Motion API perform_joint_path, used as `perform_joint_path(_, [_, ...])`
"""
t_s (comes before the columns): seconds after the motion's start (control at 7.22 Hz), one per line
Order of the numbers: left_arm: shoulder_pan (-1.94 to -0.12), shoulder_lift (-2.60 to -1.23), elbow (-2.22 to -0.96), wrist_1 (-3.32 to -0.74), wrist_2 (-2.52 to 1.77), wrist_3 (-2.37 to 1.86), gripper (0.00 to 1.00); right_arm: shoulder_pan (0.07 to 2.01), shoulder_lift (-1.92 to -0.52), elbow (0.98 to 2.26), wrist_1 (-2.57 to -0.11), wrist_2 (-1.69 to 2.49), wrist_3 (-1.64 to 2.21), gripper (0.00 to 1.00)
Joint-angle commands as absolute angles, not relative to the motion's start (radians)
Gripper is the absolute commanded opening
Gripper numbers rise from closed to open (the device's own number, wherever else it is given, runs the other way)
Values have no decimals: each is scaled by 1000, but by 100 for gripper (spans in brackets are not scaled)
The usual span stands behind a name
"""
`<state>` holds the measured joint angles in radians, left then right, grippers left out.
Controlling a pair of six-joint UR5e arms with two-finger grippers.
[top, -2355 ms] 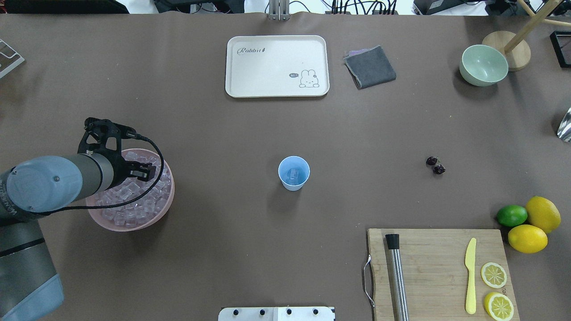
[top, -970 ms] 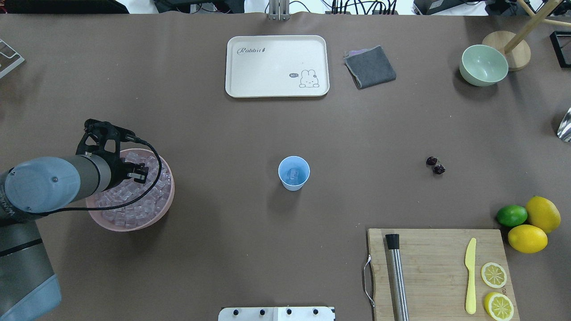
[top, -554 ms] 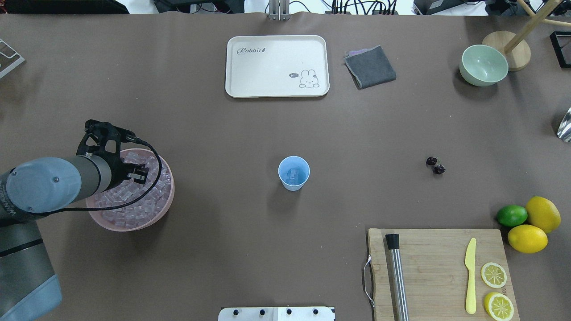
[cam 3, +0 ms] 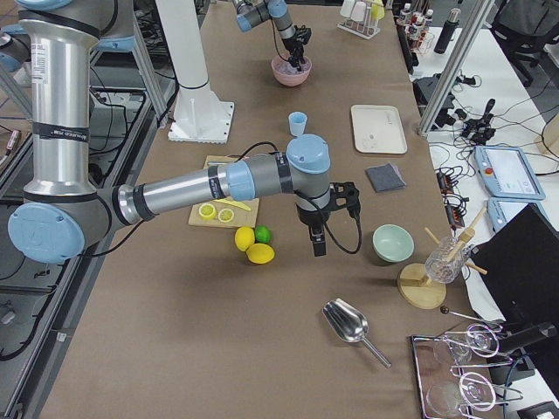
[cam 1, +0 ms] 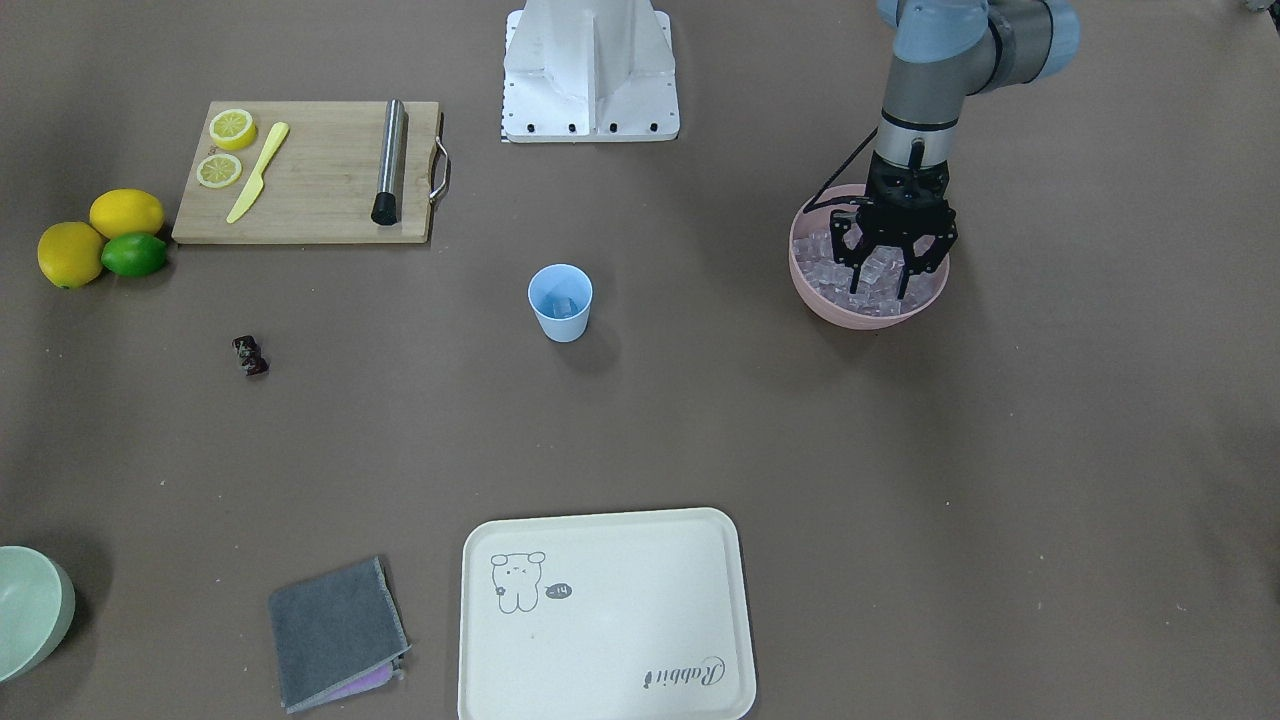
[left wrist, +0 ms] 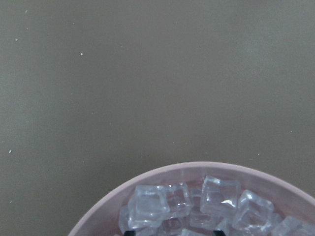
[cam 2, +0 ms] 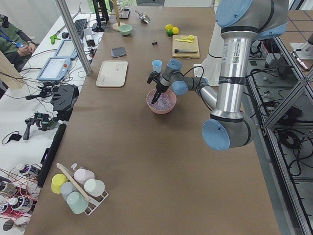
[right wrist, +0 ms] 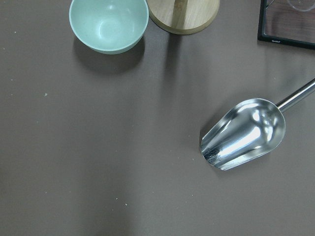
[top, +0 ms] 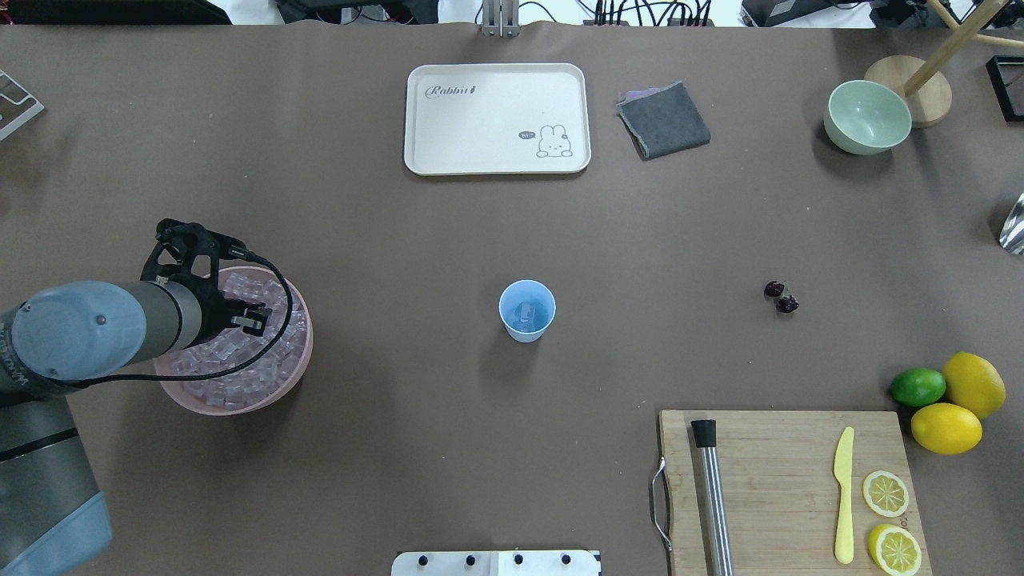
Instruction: Put ice and cherries in cup
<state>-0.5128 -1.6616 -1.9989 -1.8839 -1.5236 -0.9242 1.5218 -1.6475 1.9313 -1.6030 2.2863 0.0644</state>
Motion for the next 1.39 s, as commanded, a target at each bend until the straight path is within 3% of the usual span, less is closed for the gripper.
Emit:
perform_joint_path(0.0, [-509,-1661,-1997,-1884,-1526,-925,61,1522,-1647,1931,-1603,2287,64,100])
perform_joint_path(0.28, [-506,-1666,-1980,-1884,-1528,-925,56,1522,-1647,1931,-1601,2286,64,100])
perform_joint_path(0.97, [-506,-1667,-1990,-1884,-1529,-925,15,1522,-1647,1931,-1603,2286,64,100])
perform_joint_path(1.25, [-508,-1667,-1999,-1884,-1531,-925,7,1522,-1647,1931,-1601,2286,64,100])
